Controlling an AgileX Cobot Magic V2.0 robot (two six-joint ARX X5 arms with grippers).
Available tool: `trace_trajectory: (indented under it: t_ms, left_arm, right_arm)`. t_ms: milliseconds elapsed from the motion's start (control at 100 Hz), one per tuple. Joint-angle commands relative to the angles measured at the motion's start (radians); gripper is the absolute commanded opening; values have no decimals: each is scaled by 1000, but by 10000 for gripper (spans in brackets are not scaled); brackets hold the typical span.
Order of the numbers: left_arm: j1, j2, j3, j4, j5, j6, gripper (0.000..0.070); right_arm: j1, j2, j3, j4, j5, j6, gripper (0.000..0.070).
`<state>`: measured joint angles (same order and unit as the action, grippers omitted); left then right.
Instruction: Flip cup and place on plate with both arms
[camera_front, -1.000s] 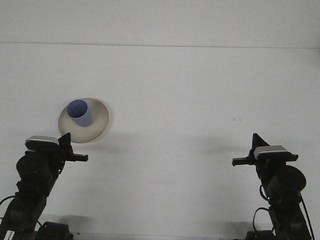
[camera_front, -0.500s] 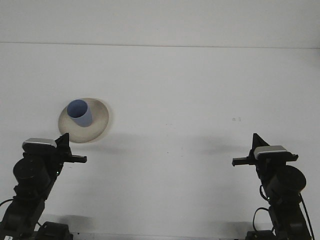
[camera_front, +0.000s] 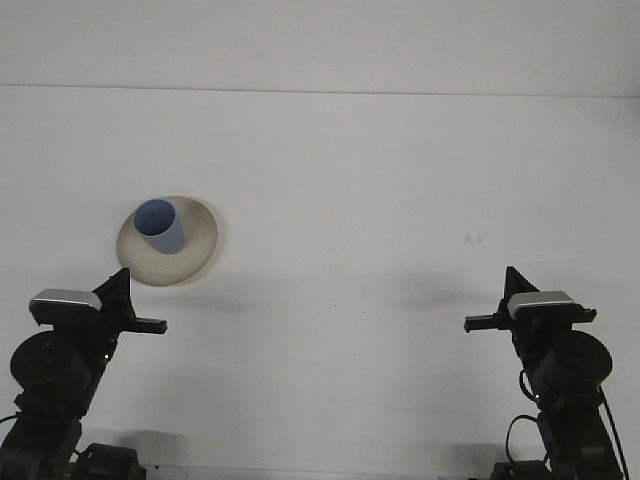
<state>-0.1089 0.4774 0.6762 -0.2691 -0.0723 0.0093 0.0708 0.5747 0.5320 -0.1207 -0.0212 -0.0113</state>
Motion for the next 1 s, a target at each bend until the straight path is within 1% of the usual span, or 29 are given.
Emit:
trace_trajectory:
  t_ms: [0,120,280,540,630,800,990]
  left_arm:
    - [0,-9,13,11,1,6,11]
    - [0,-28,10,19,1,6,11]
    - [0,-70,-43,92,1,6,11]
    - [23,-197,-277,372,1,6,11]
    - [40,-253,-369,432,1,5,11]
    - [66,-347,-503,446,2,5,11]
    - [80,-440,-588,446,1,5,11]
  right_arm:
    - [2,2,3,16,3,-5,6]
    - [2,2,3,16,3,-5,6]
    - [2,2,3,16,3,-5,6]
    - [2,2,3,16,3,-5,6]
    - [2,2,3,16,3,-5,6]
    - [2,2,3,16,3,-5,6]
    - [2,2,3,16,3,-5,6]
